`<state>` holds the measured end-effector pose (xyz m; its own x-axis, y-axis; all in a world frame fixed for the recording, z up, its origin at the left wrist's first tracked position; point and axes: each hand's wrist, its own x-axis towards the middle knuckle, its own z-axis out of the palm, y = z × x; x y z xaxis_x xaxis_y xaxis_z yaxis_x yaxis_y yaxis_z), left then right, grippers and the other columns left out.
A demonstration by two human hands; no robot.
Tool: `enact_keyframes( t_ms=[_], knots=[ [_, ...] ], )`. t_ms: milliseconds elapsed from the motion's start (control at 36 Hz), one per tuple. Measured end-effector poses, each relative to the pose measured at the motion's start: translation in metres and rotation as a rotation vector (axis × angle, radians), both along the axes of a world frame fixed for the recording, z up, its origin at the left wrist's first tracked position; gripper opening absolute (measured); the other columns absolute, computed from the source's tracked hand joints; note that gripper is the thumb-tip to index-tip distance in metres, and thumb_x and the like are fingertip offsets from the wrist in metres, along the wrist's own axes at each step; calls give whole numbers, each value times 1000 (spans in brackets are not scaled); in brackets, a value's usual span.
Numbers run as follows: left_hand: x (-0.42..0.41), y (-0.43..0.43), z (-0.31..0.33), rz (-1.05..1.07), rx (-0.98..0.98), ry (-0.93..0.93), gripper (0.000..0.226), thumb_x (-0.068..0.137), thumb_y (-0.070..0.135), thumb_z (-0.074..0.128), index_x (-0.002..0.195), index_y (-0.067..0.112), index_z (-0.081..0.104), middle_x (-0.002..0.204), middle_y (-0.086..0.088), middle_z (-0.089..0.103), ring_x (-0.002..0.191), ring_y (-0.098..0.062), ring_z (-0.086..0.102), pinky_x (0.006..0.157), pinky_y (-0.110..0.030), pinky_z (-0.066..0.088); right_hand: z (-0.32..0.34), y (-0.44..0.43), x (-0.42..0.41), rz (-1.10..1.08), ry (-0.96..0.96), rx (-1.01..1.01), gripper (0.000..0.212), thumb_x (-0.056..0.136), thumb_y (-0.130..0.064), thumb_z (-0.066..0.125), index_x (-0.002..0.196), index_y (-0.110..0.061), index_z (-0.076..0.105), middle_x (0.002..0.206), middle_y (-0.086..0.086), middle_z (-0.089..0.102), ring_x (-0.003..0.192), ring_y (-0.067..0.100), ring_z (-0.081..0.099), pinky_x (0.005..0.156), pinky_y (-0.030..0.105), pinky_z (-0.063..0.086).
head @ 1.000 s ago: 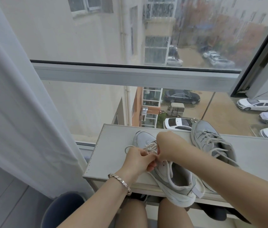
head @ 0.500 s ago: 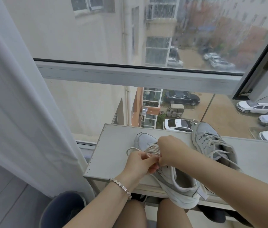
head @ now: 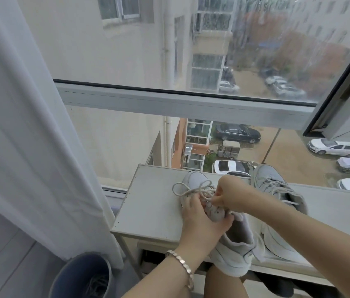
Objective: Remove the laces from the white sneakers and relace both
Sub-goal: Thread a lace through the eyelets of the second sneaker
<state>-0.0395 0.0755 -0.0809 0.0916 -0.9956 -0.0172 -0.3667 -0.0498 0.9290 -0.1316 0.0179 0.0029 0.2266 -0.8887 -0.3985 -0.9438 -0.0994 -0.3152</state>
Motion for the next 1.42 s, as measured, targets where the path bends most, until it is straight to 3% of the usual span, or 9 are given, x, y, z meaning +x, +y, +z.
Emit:
enact_keyframes(
  t_ms=[194, 361, 556, 694, 861, 1083, 1250, 1333, 1417],
  knots=[
    [9, -7, -11, -122, -6, 49, 46, 69, 32, 69, 104, 47, 42, 104, 21, 39, 98, 1, 48, 72, -2, 38, 1, -12, -14, 23, 51, -8, 40, 85, -16, 61, 53, -10, 39, 51, 3, 32, 45, 13, 30, 45, 23, 25],
    [18, -7, -17, -166, -1, 63, 41, 71, 31, 63, 108, 38, 50, 103, 16, 45, 90, 20, 45, 70, 4, 35, 5, -18, -38, 52, -117, 123, 19, 88, -23, 61, 84, -6, 70, 76, 0, 71, 64, 9, 68, 63, 20, 57],
    [12, -6, -13, -168, 20, -82, 59, 75, 36, 60, 132, 32, 46, 104, 12, 39, 108, -10, 45, 88, -18, 38, -11, -9, -55, 93, -200, -184, 12, 91, -31, 56, 83, -24, 62, 73, -14, 62, 68, 5, 60, 57, 8, 43],
    [9, -5, -7, -180, -20, -223, 55, 78, 36, 61, 130, 27, 48, 109, 8, 34, 112, -11, 41, 92, -22, 40, -19, 5, -38, 136, -37, -197, 53, 84, -66, 36, 85, -17, 57, 79, -5, 56, 66, 9, 51, 61, 24, 43],
    [6, -7, 0, -191, -65, -191, 42, 78, 29, 63, 119, 29, 53, 111, 9, 52, 103, -9, 52, 86, -21, 44, -28, 5, -25, 246, 107, -303, 41, 100, -38, 32, 95, -12, 63, 98, 5, 53, 92, 21, 52, 74, 30, 39],
    [0, -5, 0, -89, -123, -239, 13, 80, 25, 60, 92, 25, 57, 91, 10, 53, 84, -8, 51, 66, -9, 38, 6, 24, -33, -165, -1032, -166, 35, 92, -34, 40, 74, -14, 62, 92, 8, 70, 91, 16, 65, 84, 18, 50],
    [2, -12, 1, -34, -109, -280, 14, 82, 22, 57, 94, 16, 62, 93, 1, 55, 82, -14, 50, 64, -16, 35, 81, 33, -66, -262, -2001, -129, 46, 88, -32, 40, 44, -21, 44, 43, -12, 36, 36, 0, 33, 37, 12, 34],
    [8, -15, 2, 1, -98, -298, 20, 82, 23, 59, 100, 17, 63, 94, 3, 53, 81, -11, 48, 62, -12, 33, 86, 29, -86, -449, -1703, -171, 48, 92, -25, 41, 45, -20, 33, 40, -10, 26, 32, 3, 21, 30, 12, 18],
    [14, -18, 3, 14, -70, -332, 27, 81, 25, 61, 107, 19, 62, 97, 2, 52, 89, -16, 51, 69, -18, 36, 58, 22, -85, -484, -862, -55, 43, 94, -20, 47, 52, -18, 41, 40, -3, 35, 30, 9, 26, 33, 14, 21]
  ],
)
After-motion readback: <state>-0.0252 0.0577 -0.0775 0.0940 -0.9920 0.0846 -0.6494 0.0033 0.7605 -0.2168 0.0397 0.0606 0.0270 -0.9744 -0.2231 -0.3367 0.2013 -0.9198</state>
